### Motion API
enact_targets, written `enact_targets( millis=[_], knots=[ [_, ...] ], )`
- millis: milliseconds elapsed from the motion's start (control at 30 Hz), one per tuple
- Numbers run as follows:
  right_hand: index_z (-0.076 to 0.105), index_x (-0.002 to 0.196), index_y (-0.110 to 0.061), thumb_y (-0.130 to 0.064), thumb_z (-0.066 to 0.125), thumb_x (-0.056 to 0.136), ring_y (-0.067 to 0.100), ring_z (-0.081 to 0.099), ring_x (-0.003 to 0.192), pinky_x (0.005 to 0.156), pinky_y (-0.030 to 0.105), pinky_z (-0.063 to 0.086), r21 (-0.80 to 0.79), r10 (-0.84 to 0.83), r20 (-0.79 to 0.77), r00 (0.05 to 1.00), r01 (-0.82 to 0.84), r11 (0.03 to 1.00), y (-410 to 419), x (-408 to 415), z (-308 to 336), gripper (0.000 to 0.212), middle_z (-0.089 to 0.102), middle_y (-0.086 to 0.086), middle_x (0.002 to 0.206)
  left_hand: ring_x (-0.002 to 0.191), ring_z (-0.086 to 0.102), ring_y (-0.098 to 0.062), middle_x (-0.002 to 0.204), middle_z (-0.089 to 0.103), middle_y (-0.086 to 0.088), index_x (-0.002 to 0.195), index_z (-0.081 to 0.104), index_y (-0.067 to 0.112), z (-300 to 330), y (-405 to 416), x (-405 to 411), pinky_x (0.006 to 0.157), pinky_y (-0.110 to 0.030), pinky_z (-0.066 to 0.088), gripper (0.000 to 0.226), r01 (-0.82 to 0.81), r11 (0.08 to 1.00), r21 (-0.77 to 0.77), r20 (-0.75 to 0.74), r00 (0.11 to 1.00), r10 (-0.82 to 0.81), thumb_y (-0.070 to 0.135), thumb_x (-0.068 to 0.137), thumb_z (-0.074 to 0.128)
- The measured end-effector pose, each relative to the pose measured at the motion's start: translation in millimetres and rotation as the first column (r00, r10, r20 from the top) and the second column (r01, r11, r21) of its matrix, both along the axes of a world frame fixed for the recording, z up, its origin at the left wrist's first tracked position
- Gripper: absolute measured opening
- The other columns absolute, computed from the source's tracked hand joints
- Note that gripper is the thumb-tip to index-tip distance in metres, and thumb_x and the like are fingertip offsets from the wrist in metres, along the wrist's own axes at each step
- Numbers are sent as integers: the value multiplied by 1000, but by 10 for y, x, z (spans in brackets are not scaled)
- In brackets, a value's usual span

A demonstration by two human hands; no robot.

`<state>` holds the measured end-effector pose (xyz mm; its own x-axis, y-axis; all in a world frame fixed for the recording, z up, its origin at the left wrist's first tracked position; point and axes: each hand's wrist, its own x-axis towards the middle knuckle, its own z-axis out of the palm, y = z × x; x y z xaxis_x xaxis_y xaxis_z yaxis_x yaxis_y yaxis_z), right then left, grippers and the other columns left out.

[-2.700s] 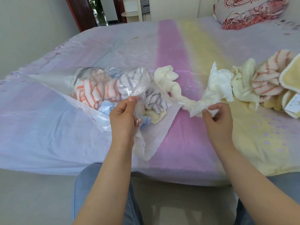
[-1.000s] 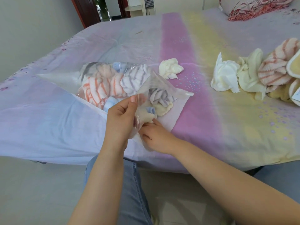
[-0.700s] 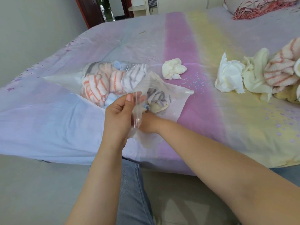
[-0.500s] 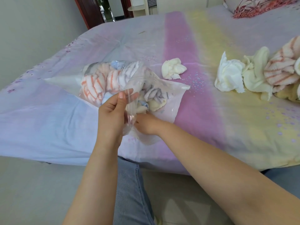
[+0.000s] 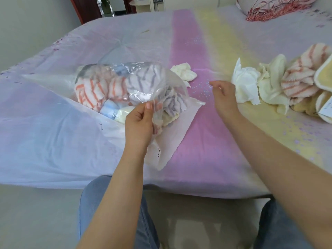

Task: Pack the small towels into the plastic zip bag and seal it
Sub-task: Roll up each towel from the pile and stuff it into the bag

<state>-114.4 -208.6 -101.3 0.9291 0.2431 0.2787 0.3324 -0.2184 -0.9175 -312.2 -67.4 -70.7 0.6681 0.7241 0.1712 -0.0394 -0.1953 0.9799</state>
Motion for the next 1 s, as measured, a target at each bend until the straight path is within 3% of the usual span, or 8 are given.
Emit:
enact_targets(
  millis=[133, 200, 300, 400, 567, 733, 867, 1000],
  knots=[
    [63, 123, -18, -22, 42, 99, 13, 15, 143, 95, 10, 21, -386, 252, -146, 957, -290, 876, 524, 655, 133, 33, 7, 6, 157, 40, 46, -13, 49, 56, -4, 90, 69, 4, -86, 153, 172, 50, -24, 43, 36, -41, 999, -28, -59, 998, 40, 29, 103, 46],
    [56, 131, -7, -13, 55, 94, 19, 20, 142, 90, 8, 27, -482, 314, -138, 939, -340, 807, 829, 828, 66, 38, -1, 11, 159, 51, 51, -18, 60, 55, -26, 94, 68, 2, -139, 229, 222, 56, -33, 46, 37, -34, 999, -43, -81, 996, 30, 30, 103, 46],
    [23, 150, -11, -11, 59, 91, 20, 36, 134, 108, 20, 26, -614, 403, -248, 881, -465, 638, 1220, 982, -64, 69, 1, 7, 162, 66, 52, -25, 81, 56, -41, 96, 64, -2, -181, 313, 243, 69, -53, 52, 39, 25, 997, -74, -98, 995, -33, 32, 103, 46],
    [-5, 152, -28, -23, 57, 91, 21, 39, 135, 117, 37, 11, -659, 426, -378, 822, -562, 500, 1449, 1092, -122, 87, 39, -4, 150, 68, 47, -25, 77, 53, -38, 93, 61, -4, -208, 350, 225, 66, -42, 43, 41, 41, 999, -34, -118, 992, -45, 32, 103, 46],
    [29, 149, -20, -35, 36, 100, 28, -27, 143, 113, 41, -20, -870, 475, -246, 845, -408, 276, 1532, 1234, -192, 52, 13, -4, 161, 67, 46, -23, 71, 52, -23, 97, 74, 17, -243, 336, 172, 65, -37, 44, 31, 86, 991, -99, -126, 987, -98, 34, 102, 48],
    [22, 150, -6, -35, 47, 97, 27, 16, 144, 118, 35, 14, -780, 454, -138, 880, -379, 499, 1370, 1159, -199, 65, 7, 11, 159, 64, 41, -21, 70, 46, -16, 99, 68, 3, -231, 356, 158, 55, -25, 36, 35, 83, 989, -119, -147, 984, -101, 33, 101, 49],
    [41, 142, -8, -39, 53, 94, 25, 32, 138, 105, 25, 24, -713, 433, -210, 876, -441, 545, 1172, 1082, -235, 59, 27, 6, 153, 64, 41, -21, 71, 48, -16, 103, 67, 1, -188, 269, 138, 53, -24, 37, 35, 74, 982, -176, -128, 987, -97, 32, 102, 49],
    [50, 134, -2, -22, 49, 97, 26, 32, 138, 115, 31, 22, -733, 459, -111, 882, -384, 561, 1121, 1057, -249, 42, 31, 11, 148, 63, 43, -21, 70, 49, -14, 98, 73, 12, -140, 208, 97, 50, -22, 37, 30, 76, 983, -164, -117, 988, -96, 31, 102, 49]
  ],
)
